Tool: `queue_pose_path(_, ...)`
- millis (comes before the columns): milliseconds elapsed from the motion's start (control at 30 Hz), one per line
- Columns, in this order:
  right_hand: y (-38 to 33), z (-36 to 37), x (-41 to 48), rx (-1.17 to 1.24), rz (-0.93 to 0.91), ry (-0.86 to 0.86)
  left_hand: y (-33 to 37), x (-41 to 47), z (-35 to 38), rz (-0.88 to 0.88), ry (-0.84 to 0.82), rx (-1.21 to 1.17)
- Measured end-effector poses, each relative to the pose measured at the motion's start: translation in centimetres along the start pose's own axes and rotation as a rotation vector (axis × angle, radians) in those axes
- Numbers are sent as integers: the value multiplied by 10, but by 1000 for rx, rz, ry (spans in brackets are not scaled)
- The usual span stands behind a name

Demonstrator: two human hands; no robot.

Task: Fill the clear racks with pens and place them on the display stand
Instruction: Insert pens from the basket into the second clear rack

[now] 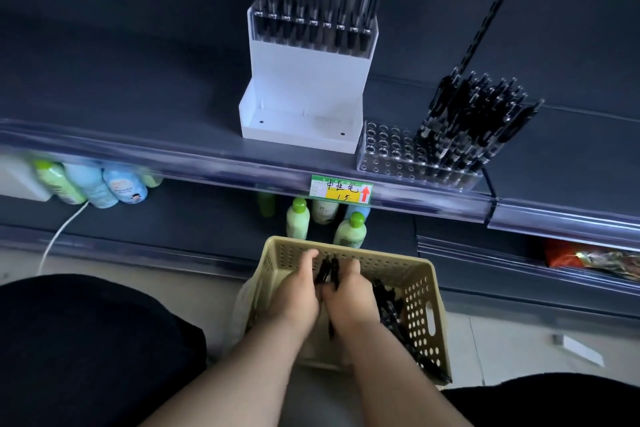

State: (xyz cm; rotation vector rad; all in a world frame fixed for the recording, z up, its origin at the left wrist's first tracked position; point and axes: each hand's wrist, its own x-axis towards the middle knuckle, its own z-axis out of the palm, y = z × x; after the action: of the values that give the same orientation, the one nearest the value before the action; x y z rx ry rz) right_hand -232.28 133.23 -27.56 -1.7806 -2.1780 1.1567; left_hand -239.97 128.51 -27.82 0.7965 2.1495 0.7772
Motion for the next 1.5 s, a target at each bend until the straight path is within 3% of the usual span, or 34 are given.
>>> queue_pose_path(300, -42, -80, -35, 215, -287, 240, 76, -39, -50, 363, 273, -122)
queue_pose_path(567, -84, -169, -54, 257, -568, 416, 135, -58, -108, 642, 291, -195)
queue_pose_path(800, -120, -243, -31, 109, -642, 572, 198, -49, -135, 848, 285, -290)
queue_pose_path(1000, -119, -266, 17, 109, -587, 672, 224, 0, -117, 866, 239, -365)
queue_pose_path(1267, -105, -259, 50, 29, -502, 621, 222, 36, -96, 809, 183, -414)
queue_pose_path(1500, -105, -256, 51, -115, -559, 641, 218, 49, -85, 736, 185, -406)
